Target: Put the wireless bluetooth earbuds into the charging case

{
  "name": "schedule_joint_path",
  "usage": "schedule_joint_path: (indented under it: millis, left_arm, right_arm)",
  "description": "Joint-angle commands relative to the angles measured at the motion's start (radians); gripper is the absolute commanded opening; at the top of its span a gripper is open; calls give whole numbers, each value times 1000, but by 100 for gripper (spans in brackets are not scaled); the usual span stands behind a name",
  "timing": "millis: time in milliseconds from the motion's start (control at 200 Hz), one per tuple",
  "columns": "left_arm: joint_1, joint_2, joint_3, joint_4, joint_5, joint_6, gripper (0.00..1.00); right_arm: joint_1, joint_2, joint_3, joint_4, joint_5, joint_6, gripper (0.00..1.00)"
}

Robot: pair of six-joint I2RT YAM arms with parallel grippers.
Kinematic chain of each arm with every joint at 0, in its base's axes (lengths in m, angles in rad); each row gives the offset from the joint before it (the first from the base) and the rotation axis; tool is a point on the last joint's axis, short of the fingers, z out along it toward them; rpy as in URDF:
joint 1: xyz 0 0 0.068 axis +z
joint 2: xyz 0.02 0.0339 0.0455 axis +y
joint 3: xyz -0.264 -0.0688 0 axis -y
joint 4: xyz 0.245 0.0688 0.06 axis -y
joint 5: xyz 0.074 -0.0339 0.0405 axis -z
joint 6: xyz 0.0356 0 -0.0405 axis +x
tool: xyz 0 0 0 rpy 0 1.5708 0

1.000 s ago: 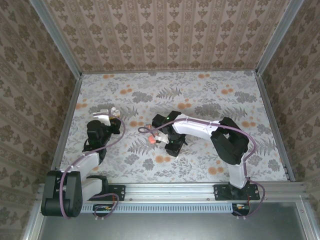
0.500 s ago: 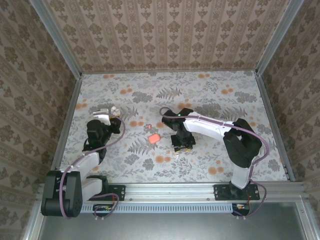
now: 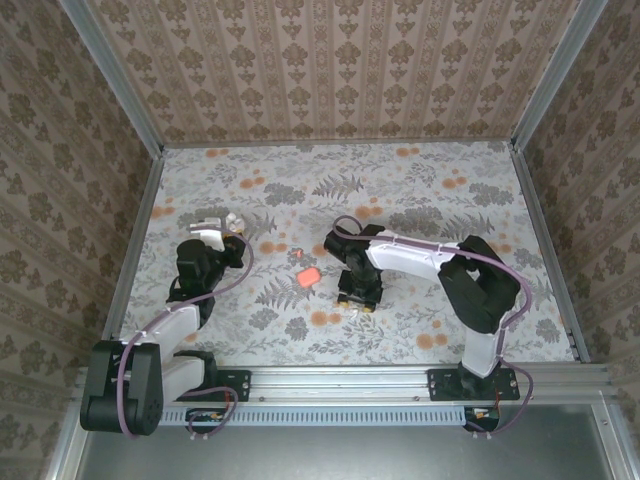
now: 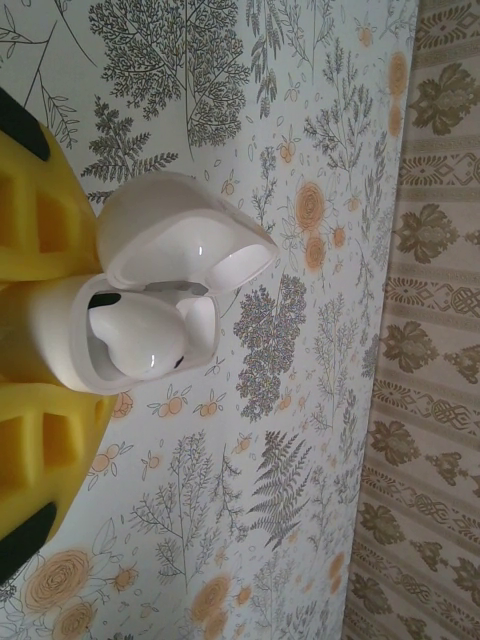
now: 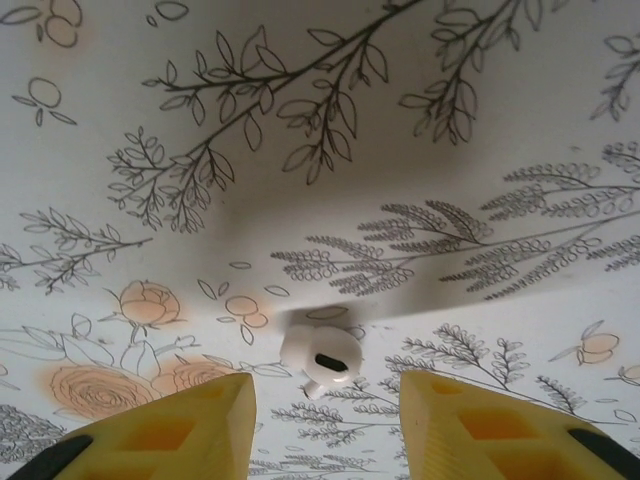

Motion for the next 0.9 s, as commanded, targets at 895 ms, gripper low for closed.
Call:
schedule_joint_path:
  millis: [895]
  left_arm:
    - [-11,-4,27,4,-6,16,2]
  right_arm:
    - [24,99,35,-67,34,-60,24]
